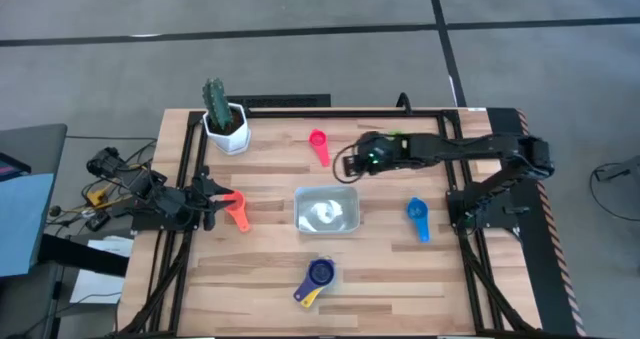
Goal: Nest measuring cups in basket
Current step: Stack the blue measuring cup on top of the dark blue measuring cup
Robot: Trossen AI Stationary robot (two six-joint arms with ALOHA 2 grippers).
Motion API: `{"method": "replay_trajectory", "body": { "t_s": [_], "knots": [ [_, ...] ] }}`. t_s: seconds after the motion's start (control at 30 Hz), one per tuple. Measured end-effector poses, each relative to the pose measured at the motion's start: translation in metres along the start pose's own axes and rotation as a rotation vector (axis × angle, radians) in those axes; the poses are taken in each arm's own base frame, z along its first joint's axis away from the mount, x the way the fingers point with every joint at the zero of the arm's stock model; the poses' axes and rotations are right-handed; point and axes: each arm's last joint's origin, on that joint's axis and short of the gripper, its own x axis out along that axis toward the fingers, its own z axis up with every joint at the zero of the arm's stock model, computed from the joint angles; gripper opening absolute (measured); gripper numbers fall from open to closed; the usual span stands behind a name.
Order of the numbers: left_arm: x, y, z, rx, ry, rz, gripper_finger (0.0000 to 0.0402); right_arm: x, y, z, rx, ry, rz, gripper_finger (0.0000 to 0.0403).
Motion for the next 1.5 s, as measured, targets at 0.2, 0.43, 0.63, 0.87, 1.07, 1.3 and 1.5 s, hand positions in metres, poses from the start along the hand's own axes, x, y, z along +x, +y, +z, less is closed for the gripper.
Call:
{"method": "replay_trajectory", "body": {
  "t_s": [0.2, 0.43, 0.63, 0.87, 1.07, 1.3, 1.5],
  "knots": [
    [0.0, 0.0, 0.0, 0.002, 0.005, -0.007, 0.0128, 0.03, 0.003, -0.002, -0.081, -0.003, 0.01, 0.0123],
    [0.0, 0.0, 0.0, 0.002, 0.006, -0.006, 0.0128, 0.023, -0.037, 0.009, 0.021, 0.043, -0.3, 0.0128],
    [0.0, 0.0, 0.0, 0.002, 0.006, -0.005, 0.0128, -0.017, -0.057, -0.002, -0.1, 0.242, -0.479, 0.0141],
    [0.0, 0.0, 0.0, 0.003, 0.006, -0.005, 0.0128, -0.043, -0.077, -0.041, -0.22, 0.485, -0.504, 0.0145],
    [0.0, 0.0, 0.0, 0.003, 0.005, -0.004, 0.0128, -0.048, -0.099, -0.072, -0.19, 0.55, -0.527, 0.0144],
    [0.0, 0.0, 0.0, 0.003, 0.005, -0.005, 0.0128, -0.048, -0.114, -0.096, -0.171, 0.552, -0.48, 0.0156],
    [0.0, 0.0, 0.0, 0.003, 0.005, -0.004, 0.0128, -0.043, -0.123, -0.103, -0.176, 0.526, -0.511, 0.0198]
  ]
}}
